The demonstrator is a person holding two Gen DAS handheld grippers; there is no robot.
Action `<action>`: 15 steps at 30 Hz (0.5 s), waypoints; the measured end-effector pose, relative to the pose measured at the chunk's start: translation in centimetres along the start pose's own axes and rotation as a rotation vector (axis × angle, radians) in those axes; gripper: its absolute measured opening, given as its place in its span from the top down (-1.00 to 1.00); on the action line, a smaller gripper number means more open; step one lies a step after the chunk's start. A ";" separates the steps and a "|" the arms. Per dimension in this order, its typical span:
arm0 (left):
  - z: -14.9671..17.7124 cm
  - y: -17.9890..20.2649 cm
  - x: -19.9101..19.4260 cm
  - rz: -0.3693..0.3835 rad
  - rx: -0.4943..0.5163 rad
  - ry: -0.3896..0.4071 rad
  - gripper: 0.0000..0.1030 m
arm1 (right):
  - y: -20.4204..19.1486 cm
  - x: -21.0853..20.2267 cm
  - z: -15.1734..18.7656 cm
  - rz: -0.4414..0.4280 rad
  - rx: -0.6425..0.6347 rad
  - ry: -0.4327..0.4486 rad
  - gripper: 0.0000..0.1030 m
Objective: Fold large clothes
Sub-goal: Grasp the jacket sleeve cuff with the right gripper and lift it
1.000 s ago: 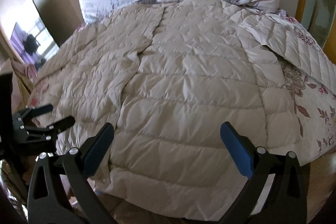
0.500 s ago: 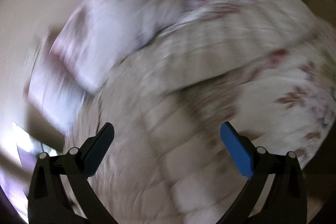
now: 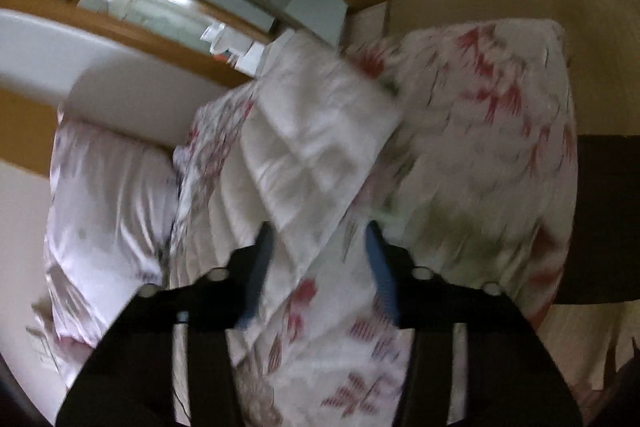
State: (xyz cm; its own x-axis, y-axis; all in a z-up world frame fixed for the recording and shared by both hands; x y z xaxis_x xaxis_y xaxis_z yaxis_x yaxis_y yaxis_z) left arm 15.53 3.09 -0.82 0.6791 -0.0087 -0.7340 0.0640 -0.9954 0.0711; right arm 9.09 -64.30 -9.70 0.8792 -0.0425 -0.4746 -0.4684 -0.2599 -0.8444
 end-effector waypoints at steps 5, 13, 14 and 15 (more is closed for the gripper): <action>-1.1 -0.2 1.6 0.002 0.008 0.005 -0.97 | 1.2 0.0 -2.8 0.037 -0.004 0.044 0.35; -1.7 -0.4 2.8 0.109 -0.039 0.011 -0.97 | -0.5 1.1 -3.7 0.154 -0.145 0.085 0.85; -1.7 -0.6 3.0 0.124 -0.058 0.001 -0.97 | -1.4 1.1 -3.7 0.173 -0.192 0.100 0.86; -1.6 -0.8 3.3 0.144 -0.084 -0.014 -0.97 | -2.2 0.9 -3.3 0.186 -0.237 0.115 0.87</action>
State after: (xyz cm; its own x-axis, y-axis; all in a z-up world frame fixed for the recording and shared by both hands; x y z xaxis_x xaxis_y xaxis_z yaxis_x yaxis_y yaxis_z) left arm 18.89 4.01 -2.25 0.6754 -0.1524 -0.7216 0.0281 -0.9724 0.2316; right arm 11.18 -66.97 -7.45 0.7907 -0.2156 -0.5730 -0.6006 -0.4547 -0.6577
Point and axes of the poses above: each gripper's, at about its wrist camera, not at the fingertips, and x roughly the way its jaws point, y to its right, z to its underside, the point moved 7 cm from there along x, roughly the way its jaws point, and after that the axes turned 10 degrees about -z, right-handed, at the moved point
